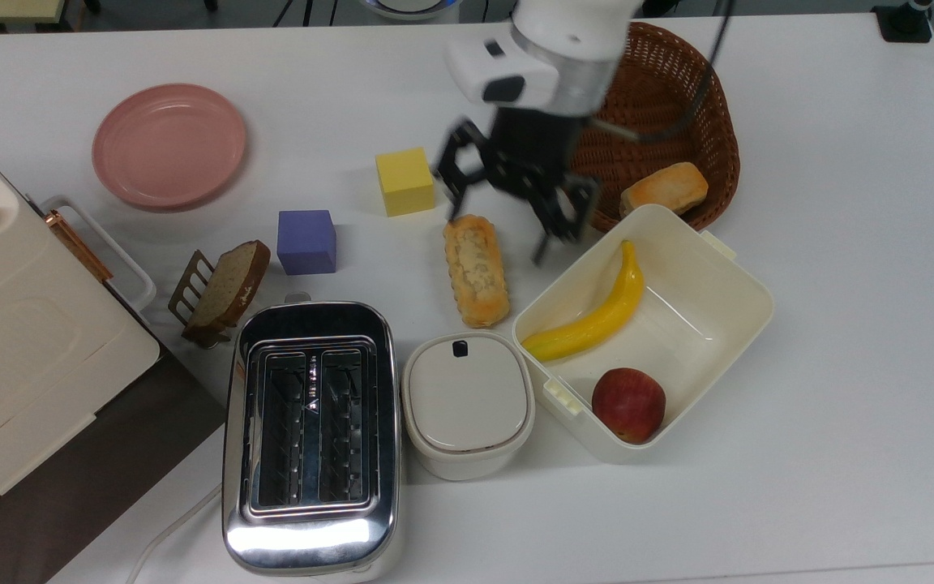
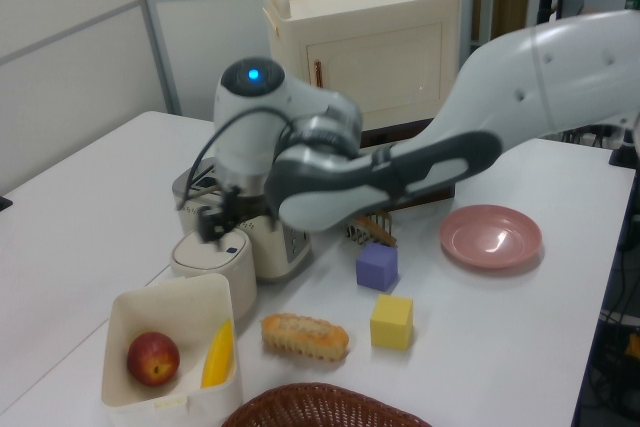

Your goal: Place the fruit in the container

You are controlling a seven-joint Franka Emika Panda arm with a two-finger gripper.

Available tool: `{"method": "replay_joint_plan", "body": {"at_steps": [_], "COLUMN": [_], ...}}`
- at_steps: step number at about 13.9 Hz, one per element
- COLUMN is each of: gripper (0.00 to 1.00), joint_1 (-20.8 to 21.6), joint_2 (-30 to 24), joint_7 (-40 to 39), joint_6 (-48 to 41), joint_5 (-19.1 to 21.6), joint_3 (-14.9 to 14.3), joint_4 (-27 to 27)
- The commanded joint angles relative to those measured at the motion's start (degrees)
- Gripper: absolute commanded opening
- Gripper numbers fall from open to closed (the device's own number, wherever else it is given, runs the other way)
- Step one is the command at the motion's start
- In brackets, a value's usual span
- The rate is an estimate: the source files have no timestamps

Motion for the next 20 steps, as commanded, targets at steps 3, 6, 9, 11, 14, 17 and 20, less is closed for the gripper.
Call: {"method": "replay_joint_plan", "body": {"at_steps": [3,6,9,11,14,17,20], "gripper": [1.0,1.0,1.0,1.0,1.0,1.0,1.0], "joint_1": [-4.1,-7.3,-7.5,-8.5,-8.4,-9.6,-12.3], "joint_2": [-15.2,-21.0,-22.8,-26.0,-25.7,-24.4,-23.5], "joint_7": [-34.6,-46.3,-46.3,-45.4,-44.2,-43.4,-43.6], "joint_6": [-32.0,-36.0,-33.3,-28.6,-29.2,-29.1,-29.0], "joint_5": [10.2,17.6,22.5,23.6,23.7,23.6,23.6], "joint_3": [-0.6,-5.6,-10.3,-11.0,-10.5,-8.0,-5.0], "joint_4": [-4.9,-6.1,-6.9,-10.8,-11.0,-10.8,-10.7]}}
